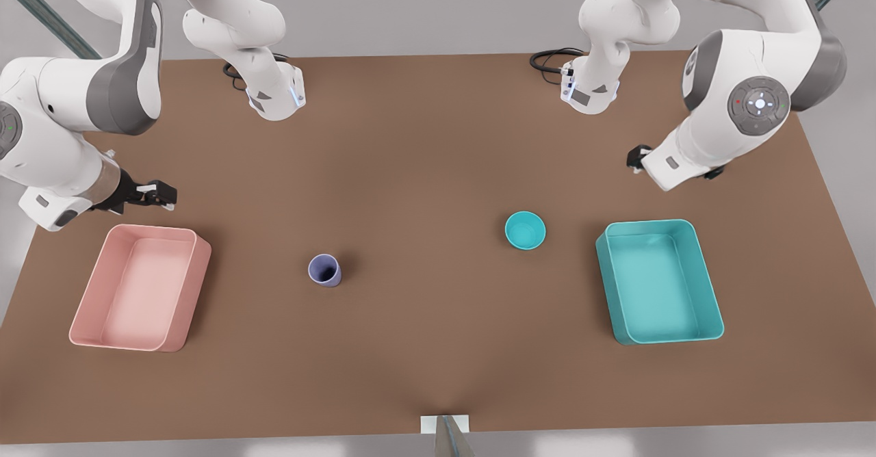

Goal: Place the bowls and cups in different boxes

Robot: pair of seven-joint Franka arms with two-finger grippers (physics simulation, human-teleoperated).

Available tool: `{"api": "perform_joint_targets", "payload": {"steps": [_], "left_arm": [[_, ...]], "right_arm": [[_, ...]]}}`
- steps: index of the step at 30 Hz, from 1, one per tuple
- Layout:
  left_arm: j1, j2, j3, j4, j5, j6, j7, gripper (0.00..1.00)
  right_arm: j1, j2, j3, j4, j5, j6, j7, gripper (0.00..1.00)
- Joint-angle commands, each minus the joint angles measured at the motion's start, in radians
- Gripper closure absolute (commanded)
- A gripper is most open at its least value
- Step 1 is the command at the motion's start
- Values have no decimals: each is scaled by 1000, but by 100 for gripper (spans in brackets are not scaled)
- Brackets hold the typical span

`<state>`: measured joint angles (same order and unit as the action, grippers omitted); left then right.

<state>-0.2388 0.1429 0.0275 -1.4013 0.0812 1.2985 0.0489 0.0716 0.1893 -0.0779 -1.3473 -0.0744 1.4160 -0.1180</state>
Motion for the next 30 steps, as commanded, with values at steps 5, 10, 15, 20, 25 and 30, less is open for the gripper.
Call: {"api": "perform_joint_targets", "payload": {"steps": [5,10,15,20,25,30], "left_arm": [[-131,95,2,1,41,19,19,0],[-197,339,-41,-25,-182,424,-64,0],[-148,328,46,-366,-317,801,238,0],[-158,322,46,-505,-313,903,258,0],[-160,351,45,-505,-319,1012,253,0],[-162,382,31,-519,-321,1010,255,0]], "right_arm": [[155,131,35,14,18,44,-54,0],[284,371,36,-4,48,316,75,0],[263,403,32,-121,125,557,227,0],[258,404,33,-194,143,604,238,0],[254,426,32,-262,145,644,239,0],[255,446,32,-294,151,690,242,0]]}}
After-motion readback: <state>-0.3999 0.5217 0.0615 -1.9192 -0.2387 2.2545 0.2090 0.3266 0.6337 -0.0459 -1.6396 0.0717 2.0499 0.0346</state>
